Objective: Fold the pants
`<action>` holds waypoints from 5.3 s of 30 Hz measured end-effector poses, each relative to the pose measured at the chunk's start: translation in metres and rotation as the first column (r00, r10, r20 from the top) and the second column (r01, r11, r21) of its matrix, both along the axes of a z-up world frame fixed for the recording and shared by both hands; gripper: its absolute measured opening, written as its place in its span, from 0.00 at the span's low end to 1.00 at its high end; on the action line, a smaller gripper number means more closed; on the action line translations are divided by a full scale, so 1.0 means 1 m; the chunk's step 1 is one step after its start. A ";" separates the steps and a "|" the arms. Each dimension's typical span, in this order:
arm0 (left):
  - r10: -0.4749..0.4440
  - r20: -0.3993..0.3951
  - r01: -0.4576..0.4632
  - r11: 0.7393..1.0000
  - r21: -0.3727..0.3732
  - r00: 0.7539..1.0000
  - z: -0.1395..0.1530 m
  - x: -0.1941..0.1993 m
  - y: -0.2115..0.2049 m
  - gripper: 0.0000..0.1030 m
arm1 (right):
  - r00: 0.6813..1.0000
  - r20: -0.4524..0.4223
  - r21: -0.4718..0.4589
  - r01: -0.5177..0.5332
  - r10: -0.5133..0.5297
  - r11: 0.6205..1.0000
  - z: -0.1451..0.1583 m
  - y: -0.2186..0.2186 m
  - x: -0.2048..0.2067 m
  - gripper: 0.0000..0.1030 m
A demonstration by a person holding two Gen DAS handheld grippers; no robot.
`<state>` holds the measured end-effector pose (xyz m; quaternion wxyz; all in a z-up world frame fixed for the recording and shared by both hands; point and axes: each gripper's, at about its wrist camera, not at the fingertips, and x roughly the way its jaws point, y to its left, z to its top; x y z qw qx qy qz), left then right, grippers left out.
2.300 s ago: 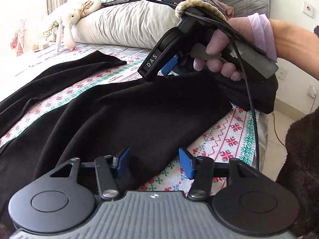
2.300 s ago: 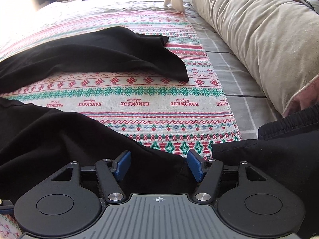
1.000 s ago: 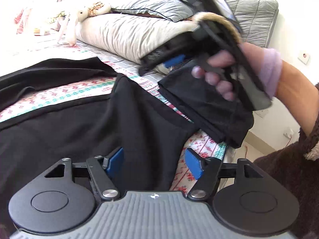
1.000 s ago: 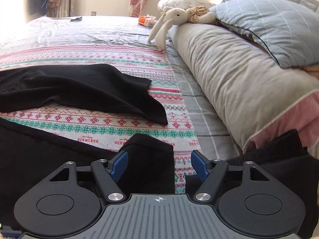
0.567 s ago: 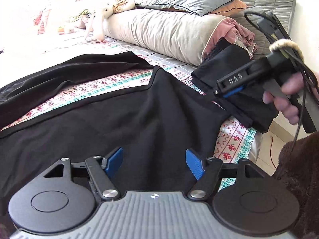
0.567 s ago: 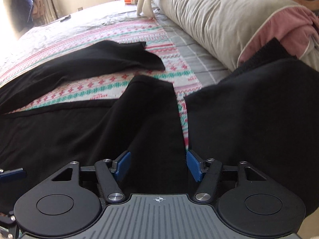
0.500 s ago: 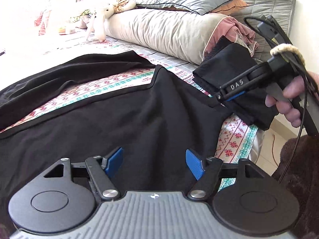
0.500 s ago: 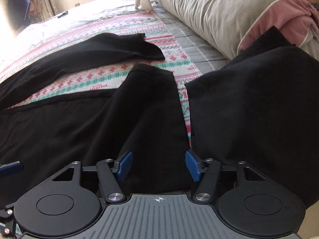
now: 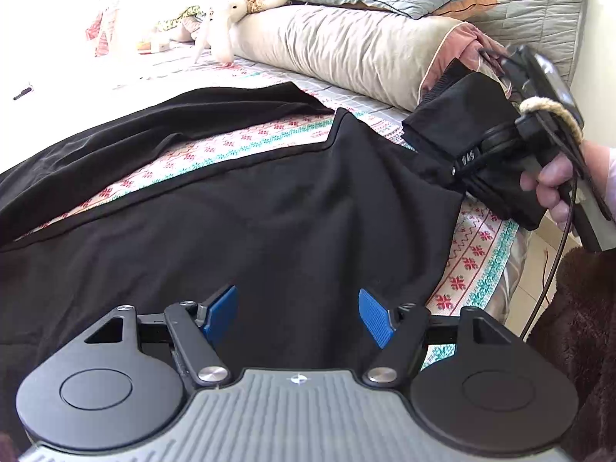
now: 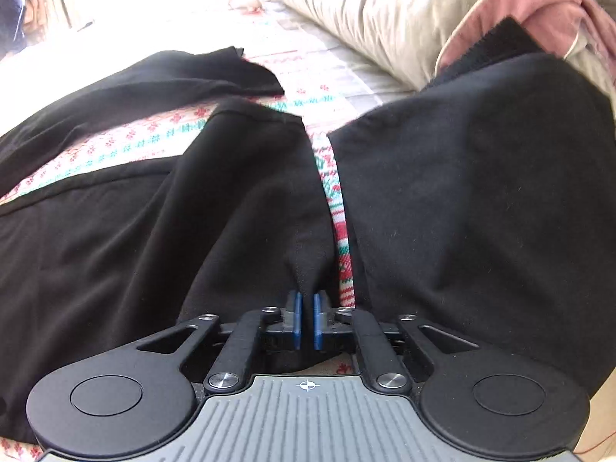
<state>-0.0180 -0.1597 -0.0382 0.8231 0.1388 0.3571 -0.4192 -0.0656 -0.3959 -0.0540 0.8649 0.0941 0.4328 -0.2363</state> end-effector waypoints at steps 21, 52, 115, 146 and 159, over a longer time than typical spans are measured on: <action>-0.131 -0.097 0.134 0.991 0.022 0.987 -0.005 -0.014 0.021 0.80 | 0.987 -0.104 -0.272 -0.146 0.121 0.951 0.048 0.051 -0.011 0.63; 0.445 -0.034 -0.445 0.895 -0.017 0.895 0.012 0.117 0.024 1.00 | 0.989 0.100 -0.005 -0.112 0.112 0.994 0.034 0.016 0.148 0.86; 0.173 -0.029 -0.174 0.940 -0.294 0.985 -0.003 0.228 -0.070 0.84 | 0.993 0.068 -0.262 -0.076 0.097 0.962 0.042 -0.073 0.387 0.66; 0.683 -0.012 -0.681 0.729 0.072 0.730 0.052 0.143 0.175 1.00 | 0.950 0.048 0.161 -0.311 0.307 0.937 0.097 0.152 0.206 0.91; 0.816 0.022 -0.814 0.572 0.101 0.577 0.019 0.161 0.286 1.00 | 0.884 0.028 0.124 -0.467 0.467 0.876 0.065 0.297 0.240 0.95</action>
